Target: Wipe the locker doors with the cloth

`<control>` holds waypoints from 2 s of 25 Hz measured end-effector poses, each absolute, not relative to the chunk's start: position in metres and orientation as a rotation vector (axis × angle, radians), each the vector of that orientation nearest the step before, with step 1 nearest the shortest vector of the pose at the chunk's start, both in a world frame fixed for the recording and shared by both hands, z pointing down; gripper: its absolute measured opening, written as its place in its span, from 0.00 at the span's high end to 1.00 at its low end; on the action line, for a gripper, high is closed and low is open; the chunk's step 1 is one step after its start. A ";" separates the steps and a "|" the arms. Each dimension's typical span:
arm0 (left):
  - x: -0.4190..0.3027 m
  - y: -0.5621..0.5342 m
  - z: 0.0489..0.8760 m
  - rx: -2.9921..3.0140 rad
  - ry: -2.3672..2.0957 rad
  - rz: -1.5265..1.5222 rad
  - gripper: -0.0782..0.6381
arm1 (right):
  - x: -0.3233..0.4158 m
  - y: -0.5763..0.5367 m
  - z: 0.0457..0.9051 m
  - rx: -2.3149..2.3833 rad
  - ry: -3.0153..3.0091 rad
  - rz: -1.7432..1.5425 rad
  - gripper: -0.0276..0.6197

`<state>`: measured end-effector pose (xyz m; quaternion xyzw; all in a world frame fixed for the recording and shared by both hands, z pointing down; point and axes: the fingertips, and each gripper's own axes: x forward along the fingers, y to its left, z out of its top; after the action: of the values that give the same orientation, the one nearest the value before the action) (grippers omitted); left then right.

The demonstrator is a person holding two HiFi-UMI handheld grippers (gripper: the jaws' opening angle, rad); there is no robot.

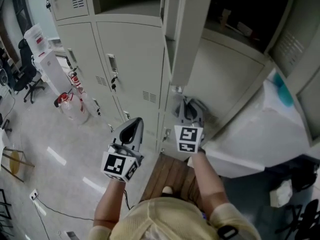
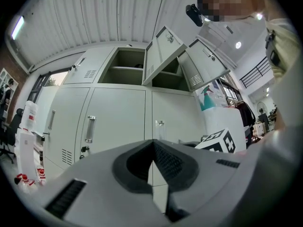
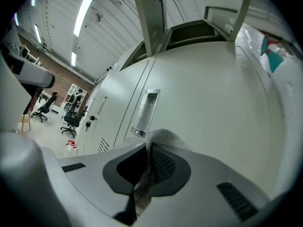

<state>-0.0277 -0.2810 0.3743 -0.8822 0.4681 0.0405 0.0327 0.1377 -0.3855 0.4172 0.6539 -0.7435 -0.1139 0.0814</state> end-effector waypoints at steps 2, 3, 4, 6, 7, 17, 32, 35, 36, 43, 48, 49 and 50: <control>-0.022 -0.283 0.376 -2.726 1.419 0.124 0.90 | 0.146 -0.383 0.417 1.974 -2.202 -0.342 0.95; -0.019 -0.283 0.376 -2.730 1.404 0.125 0.90 | 0.151 -0.381 0.417 1.982 -2.191 -0.344 0.95; -0.016 -0.284 0.376 -2.734 1.391 0.126 0.90 | 0.155 -0.380 0.417 1.991 -2.181 -0.347 0.95; -0.010 -0.285 0.377 -2.747 1.375 0.123 0.90 | 0.164 -0.376 0.417 2.009 -2.161 -0.357 0.95; -0.007 -0.285 0.377 -2.754 1.368 0.123 0.90 | 0.169 -0.375 0.417 2.017 -2.150 -0.358 0.95; 0.019 -0.290 0.380 -2.812 1.265 0.134 0.90 | 0.213 -0.354 0.420 2.095 -2.027 -0.336 0.95; 0.044 -0.292 0.387 -2.874 1.149 0.145 0.90 | 0.268 -0.330 0.428 2.224 -1.867 -0.286 0.95; 0.047 -0.292 0.388 -2.883 1.132 0.142 0.90 | 0.273 -0.324 0.426 2.234 -1.850 -0.276 0.95; 0.048 -0.292 0.389 -2.884 1.126 0.141 0.90 | 0.274 -0.322 0.426 2.240 -1.848 -0.279 0.95; 0.048 -0.288 0.391 -2.926 1.088 0.159 0.90 | 0.272 -0.300 0.416 2.260 -1.863 -0.270 0.95; 0.040 -0.285 0.392 -2.931 1.106 0.165 0.90 | 0.261 -0.281 0.405 2.249 -1.902 -0.272 0.95; 0.038 -0.285 0.392 -2.933 1.116 0.166 0.90 | 0.258 -0.278 0.403 2.255 -1.910 -0.279 0.95; 0.035 -0.284 0.392 -2.934 1.126 0.166 0.90 | 0.256 -0.275 0.401 2.259 -1.917 -0.287 0.95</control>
<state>0.0348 -0.2836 0.3925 -0.9323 0.3578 0.0526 -0.0025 0.2562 -0.2746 0.4007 0.7563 -0.6418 -0.0962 0.0824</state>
